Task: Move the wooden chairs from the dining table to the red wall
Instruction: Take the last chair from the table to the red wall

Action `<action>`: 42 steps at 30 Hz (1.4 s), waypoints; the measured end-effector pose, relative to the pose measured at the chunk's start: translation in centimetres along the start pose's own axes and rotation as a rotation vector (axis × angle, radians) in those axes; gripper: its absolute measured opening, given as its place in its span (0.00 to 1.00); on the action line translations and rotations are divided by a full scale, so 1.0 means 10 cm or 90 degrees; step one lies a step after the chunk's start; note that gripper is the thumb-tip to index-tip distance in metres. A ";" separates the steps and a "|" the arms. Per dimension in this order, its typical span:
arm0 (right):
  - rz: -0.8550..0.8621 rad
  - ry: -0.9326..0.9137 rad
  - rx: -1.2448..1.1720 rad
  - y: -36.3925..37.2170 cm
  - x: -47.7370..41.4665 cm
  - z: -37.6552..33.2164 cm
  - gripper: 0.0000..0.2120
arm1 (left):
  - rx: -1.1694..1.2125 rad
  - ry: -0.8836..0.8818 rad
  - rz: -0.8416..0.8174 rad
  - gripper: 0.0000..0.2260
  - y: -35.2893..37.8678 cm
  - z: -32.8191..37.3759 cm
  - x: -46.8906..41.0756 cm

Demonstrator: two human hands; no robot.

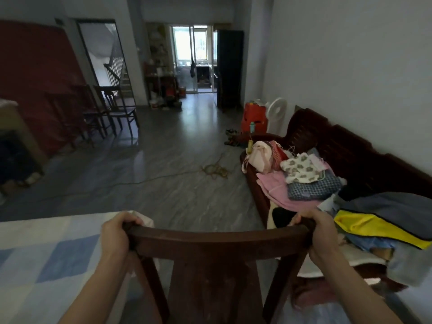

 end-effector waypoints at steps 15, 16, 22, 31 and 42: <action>-0.107 -0.036 0.002 2.62 -4.53 0.09 0.12 | 0.144 -0.033 0.112 0.07 1.39 -0.89 -4.12; -0.118 -0.031 0.002 2.82 -4.80 0.11 0.11 | 0.139 -0.030 0.117 0.07 1.46 -0.92 -4.41; -0.131 -0.023 -0.011 4.09 -6.38 0.20 0.11 | 0.133 0.015 0.124 0.09 1.90 -0.78 -6.17; -0.206 -0.039 -0.029 6.63 -8.80 0.77 0.11 | 0.103 0.065 0.194 0.07 2.01 -0.58 -9.09; -0.358 -0.075 -0.048 10.56 -10.80 1.16 0.10 | 0.102 0.173 0.304 0.07 1.23 0.22 -12.32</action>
Point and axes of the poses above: each hand's wrist, its own x-axis away from the middle knuckle, its own y-axis out of the palm, z = x × y, the point moved 10 cm from there along -x, towards the middle knuckle, and after that the axes turned 8 degrees about x, right-handed, at the moved point
